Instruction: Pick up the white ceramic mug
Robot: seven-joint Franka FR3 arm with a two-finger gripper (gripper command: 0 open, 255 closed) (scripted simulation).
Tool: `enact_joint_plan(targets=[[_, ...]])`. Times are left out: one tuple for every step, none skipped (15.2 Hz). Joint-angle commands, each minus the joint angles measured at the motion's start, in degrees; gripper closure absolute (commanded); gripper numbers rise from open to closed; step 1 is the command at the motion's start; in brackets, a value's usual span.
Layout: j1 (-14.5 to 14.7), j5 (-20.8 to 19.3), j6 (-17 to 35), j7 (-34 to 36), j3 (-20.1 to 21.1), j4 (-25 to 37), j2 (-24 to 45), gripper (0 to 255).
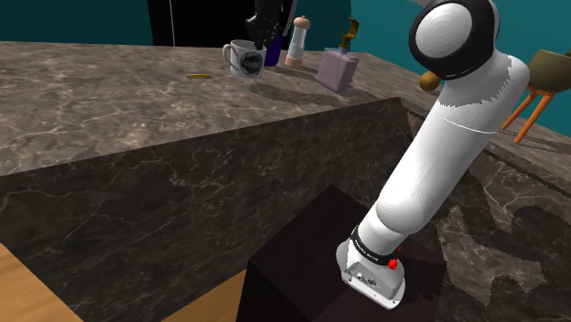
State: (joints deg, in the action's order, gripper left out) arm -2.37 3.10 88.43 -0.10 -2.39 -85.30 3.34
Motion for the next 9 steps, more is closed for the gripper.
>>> enact_joint_plan(targets=[[0.0, 0.0, -1.7, 0.0, 0.0, 2.3, 0.6, 255], [-0.1, 0.1, -2.6, 0.0, 0.0, 3.4, 0.9, 255], [-0.1, 0.1, -3.5, 0.1, -0.1, 4.7, 1.2, 255], [-0.1, 0.1, -4.4, 0.1, -0.1, 5.9, 1.5, 255], [-0.1, 0.1, -5.3, 0.1, -0.1, 7.2, 1.9, 255], [-0.1, 0.1, -6.2, 0.2, -0.1, 8.5, 2.3, 255], [-0.1, 0.2, -7.2, 0.2, -0.1, 9.9, 2.7, 255], [-0.1, 0.2, -7.3, 0.2, -0.1, 10.1, 2.8, 255], [-0.1, 0.2, -7.3, 0.2, -0.1, 10.1, 2.8, 255]])
